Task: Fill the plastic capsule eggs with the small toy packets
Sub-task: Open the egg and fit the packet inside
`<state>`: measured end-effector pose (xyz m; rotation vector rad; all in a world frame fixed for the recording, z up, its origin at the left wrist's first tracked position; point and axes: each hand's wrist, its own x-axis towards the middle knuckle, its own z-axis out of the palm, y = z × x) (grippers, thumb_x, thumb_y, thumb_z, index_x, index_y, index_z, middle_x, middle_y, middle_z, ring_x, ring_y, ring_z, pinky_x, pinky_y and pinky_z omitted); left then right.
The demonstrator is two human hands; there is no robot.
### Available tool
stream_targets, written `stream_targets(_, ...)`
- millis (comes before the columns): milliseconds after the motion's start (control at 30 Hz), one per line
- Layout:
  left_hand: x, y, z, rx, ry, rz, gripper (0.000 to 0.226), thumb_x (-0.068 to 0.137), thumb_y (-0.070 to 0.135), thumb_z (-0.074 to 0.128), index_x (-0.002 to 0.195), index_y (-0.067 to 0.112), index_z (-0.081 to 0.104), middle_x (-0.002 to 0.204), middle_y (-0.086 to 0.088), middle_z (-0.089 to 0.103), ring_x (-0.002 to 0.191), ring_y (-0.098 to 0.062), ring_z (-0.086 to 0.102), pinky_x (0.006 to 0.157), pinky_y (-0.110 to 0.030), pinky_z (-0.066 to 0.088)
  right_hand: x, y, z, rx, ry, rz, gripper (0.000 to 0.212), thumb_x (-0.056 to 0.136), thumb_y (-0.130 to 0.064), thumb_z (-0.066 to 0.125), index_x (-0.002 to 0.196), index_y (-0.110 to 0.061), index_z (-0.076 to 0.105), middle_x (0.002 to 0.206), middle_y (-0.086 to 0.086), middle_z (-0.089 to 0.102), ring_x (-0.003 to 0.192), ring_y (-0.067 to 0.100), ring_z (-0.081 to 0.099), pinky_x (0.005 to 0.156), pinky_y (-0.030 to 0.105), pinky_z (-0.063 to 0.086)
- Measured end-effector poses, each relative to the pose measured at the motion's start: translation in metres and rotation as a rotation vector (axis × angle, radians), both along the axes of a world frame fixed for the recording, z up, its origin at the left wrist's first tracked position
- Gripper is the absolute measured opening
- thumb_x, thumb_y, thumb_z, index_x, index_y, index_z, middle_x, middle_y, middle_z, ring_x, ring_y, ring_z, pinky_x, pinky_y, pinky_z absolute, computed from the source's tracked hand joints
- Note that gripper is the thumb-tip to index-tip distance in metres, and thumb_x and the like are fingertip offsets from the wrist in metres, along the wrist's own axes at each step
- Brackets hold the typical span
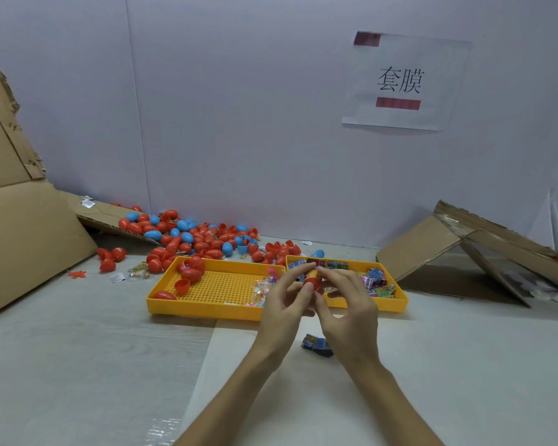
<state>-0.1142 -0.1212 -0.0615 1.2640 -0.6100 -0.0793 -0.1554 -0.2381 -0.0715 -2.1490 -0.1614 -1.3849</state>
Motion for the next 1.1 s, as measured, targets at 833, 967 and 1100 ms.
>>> stream_targets(833, 0.0009, -0.0018, -0.0006, 0.005, 0.197, -0.055, 0.025, 0.107, 0.018, 0.047, 0.123, 0.03, 0.061, 0.112, -0.003, 0.072, 0.101, -0.024, 0.073, 0.084, -0.038, 0.061, -0.0007, 0.0024, 0.0, 0.059, -0.001, -0.022, 0.031, 0.088, -0.02, 0.071, 0.117, -0.011, 0.072, 0.111, -0.006, 0.064, 0.111, -0.014, 0.052, 0.088, 0.005, 0.046)
stream_targets(967, 0.0022, 0.0006, 0.002, -0.045, 0.279, -0.085, 0.024, 0.104, 0.018, 0.051, 0.118, 0.029, 0.068, 0.11, -0.002, 0.074, 0.1, -0.024, 0.073, 0.081, -0.036, 0.061, -0.0017, 0.0031, 0.0021, 0.062, 0.018, 0.027, 0.035, 0.085, -0.009, 0.078, 0.118, -0.013, 0.072, 0.114, -0.006, 0.064, 0.111, -0.004, 0.056, 0.085, 0.01, 0.05)
stream_targets(1100, 0.0021, 0.0027, 0.0022, -0.087, 0.338, -0.125, 0.023, 0.104, 0.019, 0.051, 0.121, 0.024, 0.066, 0.114, -0.009, 0.074, 0.102, -0.026, 0.074, 0.081, -0.034, 0.06, -0.0021, 0.0021, 0.0027, 0.094, 0.046, 0.018, 0.04, 0.081, -0.01, 0.083, 0.119, -0.013, 0.07, 0.116, -0.002, 0.065, 0.107, 0.009, 0.061, 0.086, 0.017, 0.054)
